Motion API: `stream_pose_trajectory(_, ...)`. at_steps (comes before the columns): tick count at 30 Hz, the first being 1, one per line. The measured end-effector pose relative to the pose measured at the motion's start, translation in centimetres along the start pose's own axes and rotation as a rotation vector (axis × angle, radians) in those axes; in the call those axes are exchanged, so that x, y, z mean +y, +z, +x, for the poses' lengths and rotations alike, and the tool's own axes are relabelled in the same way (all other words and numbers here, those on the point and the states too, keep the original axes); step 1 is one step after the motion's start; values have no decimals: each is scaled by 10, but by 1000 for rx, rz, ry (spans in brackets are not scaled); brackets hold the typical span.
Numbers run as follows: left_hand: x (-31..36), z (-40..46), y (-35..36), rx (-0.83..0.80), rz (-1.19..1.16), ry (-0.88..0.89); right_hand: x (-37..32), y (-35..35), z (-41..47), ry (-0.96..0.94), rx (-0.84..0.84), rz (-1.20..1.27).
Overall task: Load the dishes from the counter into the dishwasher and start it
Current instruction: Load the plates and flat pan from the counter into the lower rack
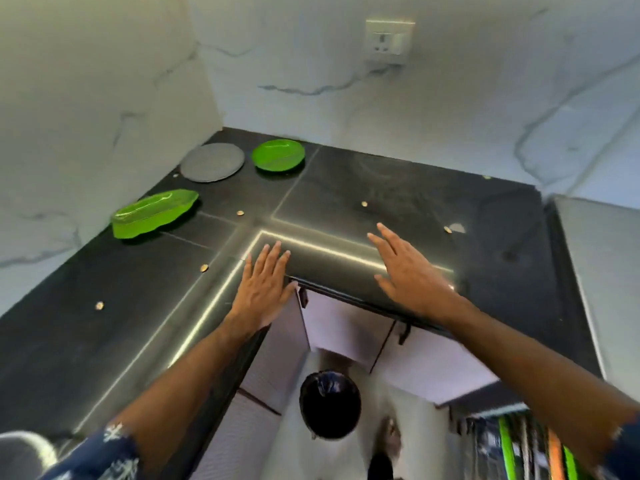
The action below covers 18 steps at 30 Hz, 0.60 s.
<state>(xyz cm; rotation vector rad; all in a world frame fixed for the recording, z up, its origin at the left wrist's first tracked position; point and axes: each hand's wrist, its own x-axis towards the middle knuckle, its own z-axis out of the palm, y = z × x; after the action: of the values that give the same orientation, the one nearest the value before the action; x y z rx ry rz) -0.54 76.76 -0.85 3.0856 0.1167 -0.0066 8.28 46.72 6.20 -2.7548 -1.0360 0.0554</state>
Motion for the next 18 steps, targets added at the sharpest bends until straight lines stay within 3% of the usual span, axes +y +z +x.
stream_pose_trajectory(9,-68,114,30,-80,35,-190,19,32,225,-123,-161,84)
stream_pose_trajectory(18,-87,162,81,11,-75,-186,54,97,427,-144,-125,224)
